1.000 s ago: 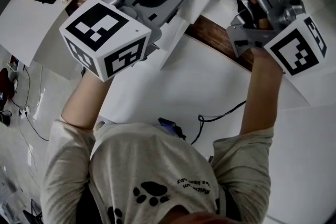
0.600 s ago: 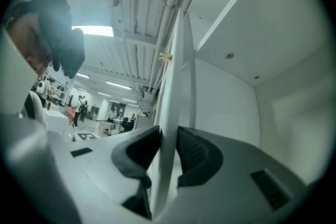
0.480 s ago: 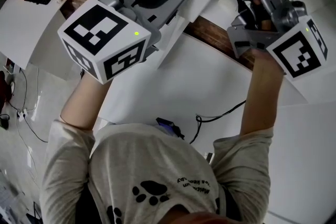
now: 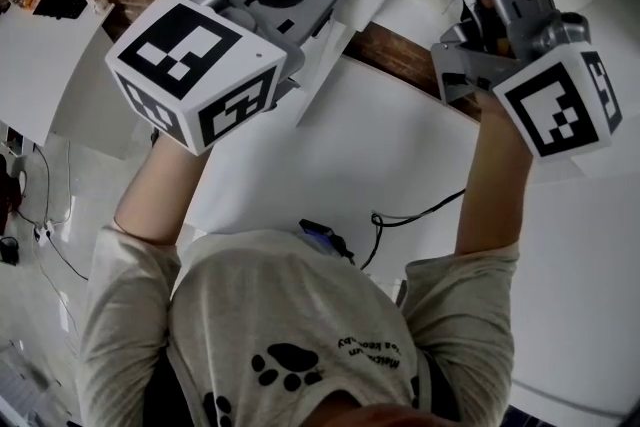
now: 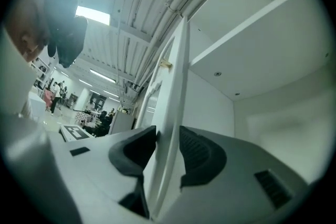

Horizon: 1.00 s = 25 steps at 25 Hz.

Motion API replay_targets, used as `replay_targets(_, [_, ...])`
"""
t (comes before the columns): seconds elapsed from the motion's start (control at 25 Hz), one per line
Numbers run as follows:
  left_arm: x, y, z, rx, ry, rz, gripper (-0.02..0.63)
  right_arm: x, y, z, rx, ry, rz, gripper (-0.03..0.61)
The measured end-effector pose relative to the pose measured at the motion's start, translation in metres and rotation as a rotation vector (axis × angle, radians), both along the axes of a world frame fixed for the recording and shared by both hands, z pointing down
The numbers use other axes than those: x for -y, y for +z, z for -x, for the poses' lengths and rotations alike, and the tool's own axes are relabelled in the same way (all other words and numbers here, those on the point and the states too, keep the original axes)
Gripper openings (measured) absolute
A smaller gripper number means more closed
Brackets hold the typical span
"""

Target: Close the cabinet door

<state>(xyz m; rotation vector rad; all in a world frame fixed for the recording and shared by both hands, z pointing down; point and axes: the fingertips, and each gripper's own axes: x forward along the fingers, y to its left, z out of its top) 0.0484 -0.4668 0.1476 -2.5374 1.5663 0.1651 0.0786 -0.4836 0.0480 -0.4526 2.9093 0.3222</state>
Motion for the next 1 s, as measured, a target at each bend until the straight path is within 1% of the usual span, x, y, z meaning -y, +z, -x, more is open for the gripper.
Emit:
replay_targets(0.16, [0.007, 0.004, 0.006, -0.008, 0.008, 0.002, 0.008, 0.011, 0.009, -0.007, -0.009, 0.051, 0.018, 0.149])
replay_targets(0.36, [0.013, 0.005, 0.004, 0.008, 0.006, -0.002, 0.008, 0.02, 0.015, -0.024, -0.012, 0.137, 0.025, 0.149])
replay_targets(0.6, [0.014, 0.005, -0.001, 0.005, 0.019, 0.005, 0.008, 0.007, 0.025, -0.045, -0.02, 0.207, 0.052, 0.147])
replay_targets(0.76, [0.011, 0.013, -0.006, 0.005, 0.038, 0.007, 0.008, -0.008, 0.042, -0.063, -0.012, 0.267, 0.067, 0.143])
replay_targets(0.92, [0.011, 0.014, -0.005, -0.001, 0.045, 0.009, 0.008, -0.021, 0.054, -0.071, -0.007, 0.301, 0.093, 0.112])
replay_targets(1.0, [0.017, 0.01, -0.003, -0.006, 0.045, 0.015, 0.008, -0.02, 0.054, -0.071, -0.003, 0.313, 0.11, 0.073])
